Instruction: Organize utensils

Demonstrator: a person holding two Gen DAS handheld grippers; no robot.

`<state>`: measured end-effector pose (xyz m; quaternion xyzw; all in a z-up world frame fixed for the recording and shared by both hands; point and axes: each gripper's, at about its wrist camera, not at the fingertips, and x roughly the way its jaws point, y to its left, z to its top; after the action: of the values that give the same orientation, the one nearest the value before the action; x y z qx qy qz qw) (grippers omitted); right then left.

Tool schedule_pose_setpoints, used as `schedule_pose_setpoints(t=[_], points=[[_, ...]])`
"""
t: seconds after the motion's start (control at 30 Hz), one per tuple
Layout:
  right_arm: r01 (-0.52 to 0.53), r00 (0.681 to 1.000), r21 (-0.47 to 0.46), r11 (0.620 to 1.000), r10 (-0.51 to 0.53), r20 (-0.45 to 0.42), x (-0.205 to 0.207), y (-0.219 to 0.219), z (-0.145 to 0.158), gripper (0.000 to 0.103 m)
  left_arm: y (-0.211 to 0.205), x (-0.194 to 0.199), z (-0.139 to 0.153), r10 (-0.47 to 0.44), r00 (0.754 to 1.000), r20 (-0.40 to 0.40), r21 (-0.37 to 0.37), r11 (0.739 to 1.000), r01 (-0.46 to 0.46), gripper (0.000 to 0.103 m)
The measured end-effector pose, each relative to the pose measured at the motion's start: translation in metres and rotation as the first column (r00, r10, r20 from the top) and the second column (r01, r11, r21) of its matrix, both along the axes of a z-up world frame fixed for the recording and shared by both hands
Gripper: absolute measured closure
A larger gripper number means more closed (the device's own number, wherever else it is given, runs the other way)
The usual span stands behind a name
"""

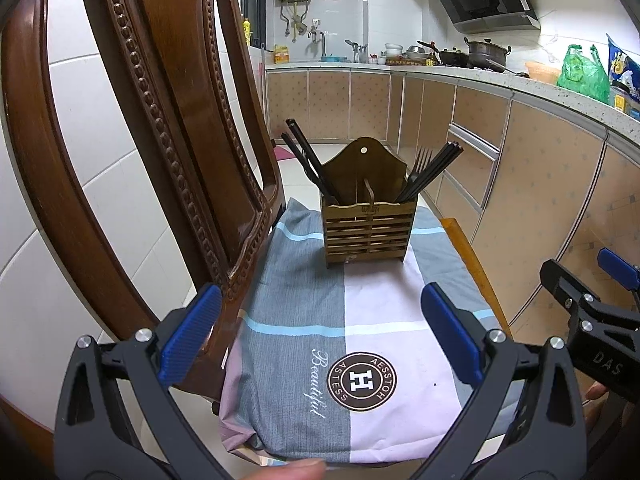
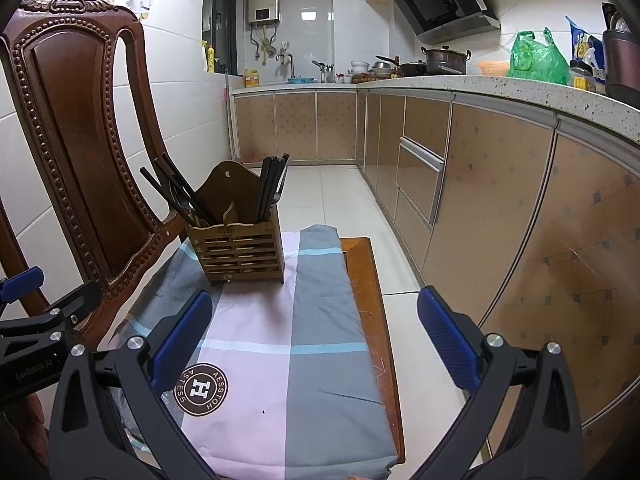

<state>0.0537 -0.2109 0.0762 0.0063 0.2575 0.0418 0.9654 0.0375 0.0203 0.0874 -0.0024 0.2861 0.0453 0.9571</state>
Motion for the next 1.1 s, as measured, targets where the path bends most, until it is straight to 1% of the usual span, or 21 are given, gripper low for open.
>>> schedule_pose_setpoints(t=[1.1], points=[[-0.004,1.000,-0.003,1.000,0.004,-0.006,0.0016,0.0021,-0.0049,0.003,0.0009,0.0022,-0.0031,-0.007,1.000,-0.014,-0.011,1.000,0.007,0.004]])
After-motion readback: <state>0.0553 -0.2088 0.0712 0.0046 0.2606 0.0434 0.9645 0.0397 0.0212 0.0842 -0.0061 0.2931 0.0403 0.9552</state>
